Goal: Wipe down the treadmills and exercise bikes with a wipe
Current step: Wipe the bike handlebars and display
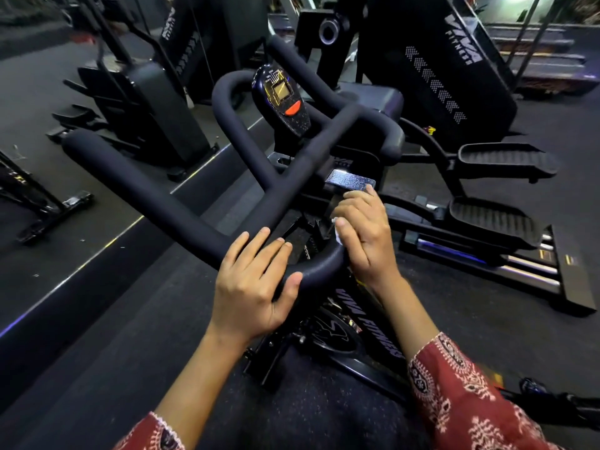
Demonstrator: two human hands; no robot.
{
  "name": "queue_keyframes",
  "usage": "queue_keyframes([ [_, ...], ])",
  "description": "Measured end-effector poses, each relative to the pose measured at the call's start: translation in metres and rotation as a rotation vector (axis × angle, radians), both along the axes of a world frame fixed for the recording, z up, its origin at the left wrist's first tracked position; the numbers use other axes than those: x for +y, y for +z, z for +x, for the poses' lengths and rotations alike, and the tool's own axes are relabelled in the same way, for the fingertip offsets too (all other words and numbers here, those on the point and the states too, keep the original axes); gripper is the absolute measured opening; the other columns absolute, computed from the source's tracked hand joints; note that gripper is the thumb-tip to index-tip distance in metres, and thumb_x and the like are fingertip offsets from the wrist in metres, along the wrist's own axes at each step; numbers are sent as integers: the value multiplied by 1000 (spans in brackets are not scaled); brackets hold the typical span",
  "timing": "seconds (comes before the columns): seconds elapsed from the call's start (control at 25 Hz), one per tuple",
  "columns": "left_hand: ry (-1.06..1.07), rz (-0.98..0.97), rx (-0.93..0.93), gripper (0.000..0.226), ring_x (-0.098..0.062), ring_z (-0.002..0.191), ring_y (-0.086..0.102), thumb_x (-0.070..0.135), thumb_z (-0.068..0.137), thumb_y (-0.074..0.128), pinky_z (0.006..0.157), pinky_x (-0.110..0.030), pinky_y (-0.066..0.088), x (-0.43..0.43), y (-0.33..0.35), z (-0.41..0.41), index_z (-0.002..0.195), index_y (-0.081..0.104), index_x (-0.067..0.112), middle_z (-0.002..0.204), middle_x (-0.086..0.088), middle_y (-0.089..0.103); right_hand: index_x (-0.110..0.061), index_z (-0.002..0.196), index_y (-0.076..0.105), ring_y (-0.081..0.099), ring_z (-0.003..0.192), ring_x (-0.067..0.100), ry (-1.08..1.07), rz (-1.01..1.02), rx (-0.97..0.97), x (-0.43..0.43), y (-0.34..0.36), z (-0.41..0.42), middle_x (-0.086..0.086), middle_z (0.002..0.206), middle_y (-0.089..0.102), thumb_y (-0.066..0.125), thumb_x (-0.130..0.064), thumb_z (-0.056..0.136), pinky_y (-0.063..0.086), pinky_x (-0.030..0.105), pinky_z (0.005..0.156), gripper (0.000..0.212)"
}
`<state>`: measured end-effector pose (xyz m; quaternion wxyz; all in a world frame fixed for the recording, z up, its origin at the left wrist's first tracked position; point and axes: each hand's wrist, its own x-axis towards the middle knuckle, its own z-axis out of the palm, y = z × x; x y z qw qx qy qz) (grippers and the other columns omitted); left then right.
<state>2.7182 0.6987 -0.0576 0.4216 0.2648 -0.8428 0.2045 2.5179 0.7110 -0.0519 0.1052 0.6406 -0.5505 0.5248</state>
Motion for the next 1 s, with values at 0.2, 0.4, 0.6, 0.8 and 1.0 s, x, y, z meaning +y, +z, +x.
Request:
queue_keyframes([
  [0.2,-10,-12,-9,49,-28,111,59,34,99,36,101,-42,38,-2,-1,1,102,72,1,104,-11,71,-1,92,65,55,99,28,63,-147,204,28,-29,38,15,90,66,36,-28,101,27,41,111,41],
  [0.4,-16,-9,2,49,-29,111,59,35,99,36,101,-41,38,-1,-2,2,101,72,1,103,-11,71,4,90,66,51,113,27,53,5,-53,-5,-3,-12,16,97,63,39,-24,99,30,53,108,40],
  [0.6,-23,-25,-5,50,-30,108,63,35,100,36,99,-42,40,-3,-2,3,102,72,2,102,-10,72,3,90,69,53,111,26,18,-71,104,36,-30,51,14,96,66,38,-23,100,19,43,116,43],
  [0.8,-36,-7,-3,48,-29,109,61,35,100,37,100,-42,39,-3,-2,5,104,72,2,103,-10,71,-1,81,64,56,91,28,59,14,123,-2,4,-10,10,83,62,42,-21,94,32,46,106,32],
  [1.0,-46,7,-23,49,-28,112,58,35,100,36,102,-41,37,-3,-2,8,105,71,2,107,-12,70,3,96,66,42,129,26,-67,-19,-136,22,-27,48,16,107,64,40,-18,98,10,47,119,34],
])
